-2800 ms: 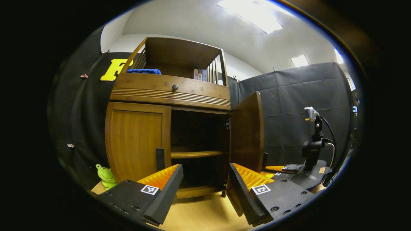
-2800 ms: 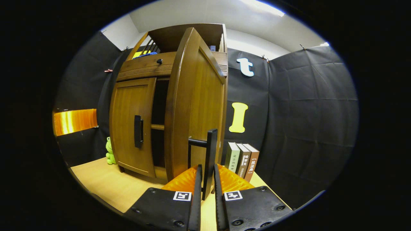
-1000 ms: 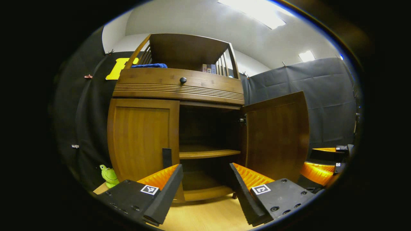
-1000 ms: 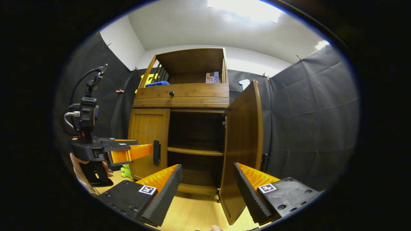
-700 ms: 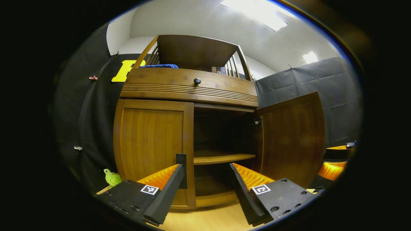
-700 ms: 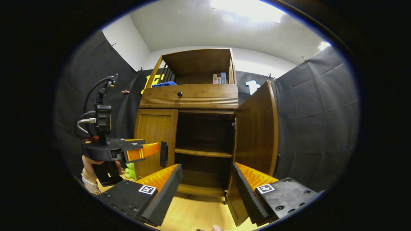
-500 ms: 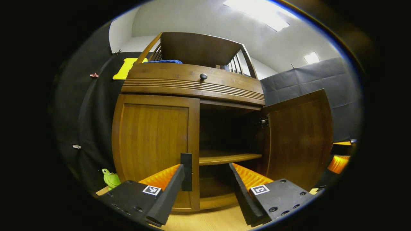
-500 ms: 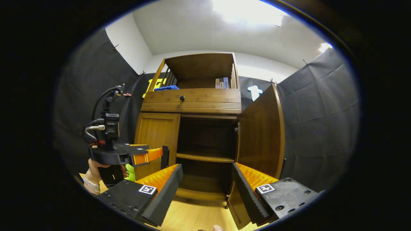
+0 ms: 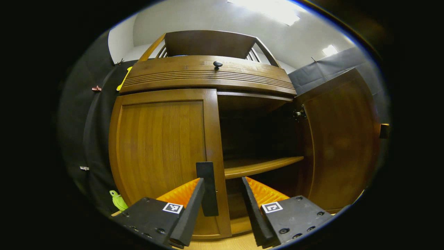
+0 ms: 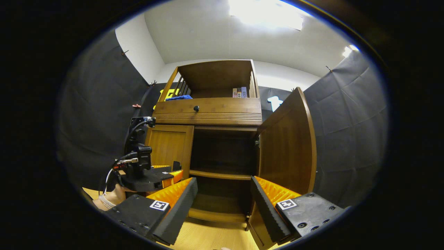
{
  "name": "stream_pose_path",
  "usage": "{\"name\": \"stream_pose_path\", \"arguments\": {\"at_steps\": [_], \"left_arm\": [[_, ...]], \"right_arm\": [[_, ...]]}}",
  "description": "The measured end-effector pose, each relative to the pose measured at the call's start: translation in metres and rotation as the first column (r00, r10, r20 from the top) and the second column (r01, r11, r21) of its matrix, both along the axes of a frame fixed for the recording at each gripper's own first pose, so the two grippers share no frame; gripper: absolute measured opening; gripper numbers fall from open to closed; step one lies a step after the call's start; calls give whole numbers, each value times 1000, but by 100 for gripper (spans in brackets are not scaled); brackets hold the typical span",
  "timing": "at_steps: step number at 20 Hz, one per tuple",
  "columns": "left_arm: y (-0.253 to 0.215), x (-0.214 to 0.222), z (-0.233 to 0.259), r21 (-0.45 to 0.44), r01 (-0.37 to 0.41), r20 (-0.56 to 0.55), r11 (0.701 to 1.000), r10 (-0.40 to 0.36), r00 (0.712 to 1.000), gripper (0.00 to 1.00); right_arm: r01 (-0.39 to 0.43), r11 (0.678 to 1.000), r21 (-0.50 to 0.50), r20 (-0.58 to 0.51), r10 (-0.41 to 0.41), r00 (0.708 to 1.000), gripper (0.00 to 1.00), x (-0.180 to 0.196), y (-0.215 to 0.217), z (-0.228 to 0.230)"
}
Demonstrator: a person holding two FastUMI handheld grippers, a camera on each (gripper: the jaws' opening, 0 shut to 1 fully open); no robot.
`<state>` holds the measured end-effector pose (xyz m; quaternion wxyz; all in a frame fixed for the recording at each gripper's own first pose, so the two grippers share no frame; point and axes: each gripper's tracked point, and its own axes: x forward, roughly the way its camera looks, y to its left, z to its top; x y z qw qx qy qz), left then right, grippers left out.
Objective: Open the right door of the double-door shoe cabinet with the right hand, and open the left door with the left hand.
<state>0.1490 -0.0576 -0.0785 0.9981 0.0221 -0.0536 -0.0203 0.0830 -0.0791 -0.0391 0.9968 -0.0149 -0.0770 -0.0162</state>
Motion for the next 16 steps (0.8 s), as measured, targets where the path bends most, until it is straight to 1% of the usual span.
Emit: {"name": "stream_pose_path", "arguments": {"at_steps": [2, 3, 4, 6, 7, 8, 9, 11, 13, 14, 15, 16], "left_arm": [[7, 15, -9, -25, -18, -24, 1000, 18, 1000, 67], [12, 19, -5, -23, -27, -3, 999, 27, 1000, 66], [11, 12, 7, -19, -30, 37, 999, 31, 999, 65], [21, 13, 12, -15, -68, 67, 998, 69, 995, 55], [21, 17, 10, -26, -68, 59, 997, 70, 996, 51], [19, 19, 7, -45, -54, 38, 997, 56, 998, 51], [19, 22, 2, -59, -46, 18, 997, 47, 999, 50], [20, 31, -10, -69, -48, -23, 996, 46, 999, 53], [22, 40, -24, -70, -54, -68, 996, 49, 996, 52], [22, 42, -27, -71, -55, -80, 996, 50, 996, 52], [23, 43, -29, -69, -67, -82, 995, 61, 995, 51], [25, 43, -28, -60, -74, -80, 995, 69, 994, 48]], "right_arm": [[4, 1000, 17, -11, -3, 1000, 97, 3, -4, -6], [5, 1000, 26, -15, -5, 1000, 99, 5, -6, -9], [10, 999, 31, -15, -9, 1000, 99, 6, -9, -11], [19, 999, 40, -10, -19, 1000, 99, 11, -13, -13], [20, 999, 44, -9, -20, 1000, 99, 14, -13, -13], [19, 999, 48, -10, -18, 1000, 97, 16, -13, -15], [18, 999, 51, -12, -17, 1000, 97, 17, -14, -17], [21, 998, 56, -21, -20, 1000, 99, 21, -16, -23], [25, 998, 57, -38, -23, 999, 99, 22, -17, -29], [28, 998, 56, -45, -25, 999, 95, 22, -17, -31], [31, 998, 53, -51, -28, 998, 97, 23, -18, -32], [34, 998, 52, -57, -31, 998, 95, 24, -19, -34]]}}
